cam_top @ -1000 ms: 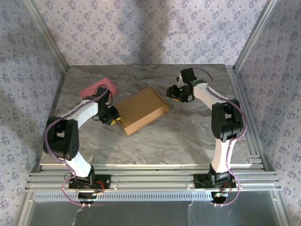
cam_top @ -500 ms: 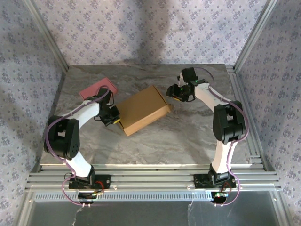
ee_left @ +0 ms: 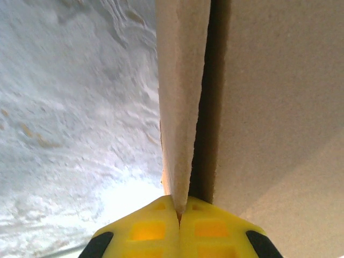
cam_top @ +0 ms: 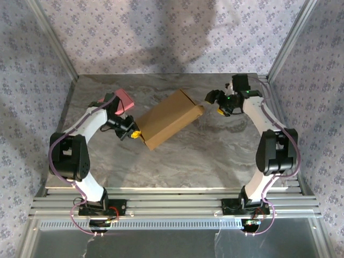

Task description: Fold the paper box

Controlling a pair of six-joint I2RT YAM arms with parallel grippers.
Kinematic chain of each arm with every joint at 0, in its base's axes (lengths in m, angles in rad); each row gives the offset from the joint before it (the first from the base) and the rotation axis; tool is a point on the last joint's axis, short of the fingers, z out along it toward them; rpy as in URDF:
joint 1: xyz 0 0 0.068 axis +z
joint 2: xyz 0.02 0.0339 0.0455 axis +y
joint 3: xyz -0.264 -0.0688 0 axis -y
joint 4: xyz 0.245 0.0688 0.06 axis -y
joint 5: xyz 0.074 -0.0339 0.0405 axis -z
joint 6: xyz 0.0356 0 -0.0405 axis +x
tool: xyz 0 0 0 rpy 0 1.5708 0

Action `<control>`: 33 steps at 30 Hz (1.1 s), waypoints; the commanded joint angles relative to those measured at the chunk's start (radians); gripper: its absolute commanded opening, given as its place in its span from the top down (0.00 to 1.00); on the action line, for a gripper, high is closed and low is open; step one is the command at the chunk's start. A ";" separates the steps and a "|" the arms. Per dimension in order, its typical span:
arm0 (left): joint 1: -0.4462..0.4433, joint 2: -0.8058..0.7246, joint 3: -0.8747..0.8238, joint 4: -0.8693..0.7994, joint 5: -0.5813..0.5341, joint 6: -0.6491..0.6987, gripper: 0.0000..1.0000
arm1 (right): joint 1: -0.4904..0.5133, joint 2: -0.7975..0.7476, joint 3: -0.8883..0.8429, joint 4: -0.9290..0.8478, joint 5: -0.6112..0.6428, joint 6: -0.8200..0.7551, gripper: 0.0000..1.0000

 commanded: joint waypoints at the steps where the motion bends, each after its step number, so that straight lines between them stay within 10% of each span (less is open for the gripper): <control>1: 0.000 0.039 0.021 -0.110 0.170 0.082 1.00 | -0.032 -0.083 -0.046 -0.057 -0.077 0.150 0.16; 15: -0.001 0.136 0.027 -0.223 0.246 0.264 1.00 | 0.040 -0.067 -0.073 -0.166 -0.393 0.270 0.01; 33: -0.016 0.212 0.113 -0.328 0.193 0.366 1.00 | 0.099 0.009 -0.048 -0.149 -0.429 0.353 0.27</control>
